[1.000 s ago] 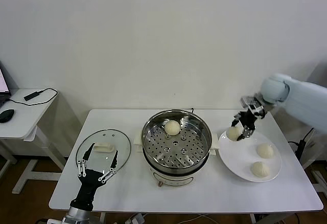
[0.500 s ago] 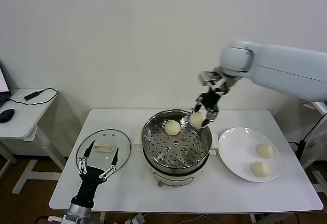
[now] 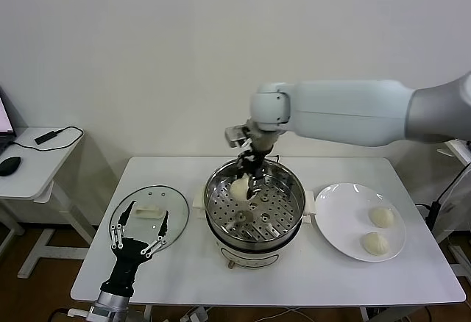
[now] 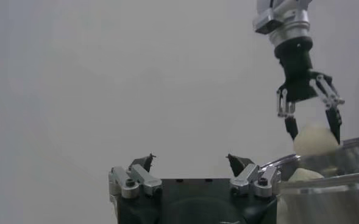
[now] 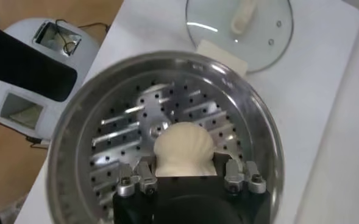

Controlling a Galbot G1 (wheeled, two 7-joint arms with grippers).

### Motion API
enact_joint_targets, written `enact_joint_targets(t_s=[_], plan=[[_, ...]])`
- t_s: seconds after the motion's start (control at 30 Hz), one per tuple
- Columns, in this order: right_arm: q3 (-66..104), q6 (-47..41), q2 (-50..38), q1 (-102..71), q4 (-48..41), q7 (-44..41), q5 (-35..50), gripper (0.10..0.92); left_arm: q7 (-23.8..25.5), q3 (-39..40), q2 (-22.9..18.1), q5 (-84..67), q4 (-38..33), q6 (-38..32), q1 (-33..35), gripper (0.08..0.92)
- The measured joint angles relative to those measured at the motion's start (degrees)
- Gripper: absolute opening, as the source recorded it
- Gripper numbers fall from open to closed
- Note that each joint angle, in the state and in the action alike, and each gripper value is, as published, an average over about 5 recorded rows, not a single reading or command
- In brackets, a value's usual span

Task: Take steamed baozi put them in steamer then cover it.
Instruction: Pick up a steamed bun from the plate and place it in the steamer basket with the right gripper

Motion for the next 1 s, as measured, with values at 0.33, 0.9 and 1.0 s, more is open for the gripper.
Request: enact_joint_targets(t_s=[0.33, 0.9, 1.0], plan=[[-0.05, -1.47, 3.54, -3.91, -1.96, 2.96, 0.05, 0.636, -0.18, -0.48, 0.0, -0.09, 0.12, -0.02, 0.06, 0.823], [1.56, -2.22, 4.4, -8.02, -2.39, 5.47, -1.02, 0.815, -0.3, -0.79, -0.14, -0.16, 0.34, -0.04, 0.22, 0.823], [2.01, -2.22, 3.57, -7.76, -1.51, 5.45, -1.5, 0.822, -0.31, -0.69, -0.22, -0.16, 0.29, -0.04, 0.24, 0.823]])
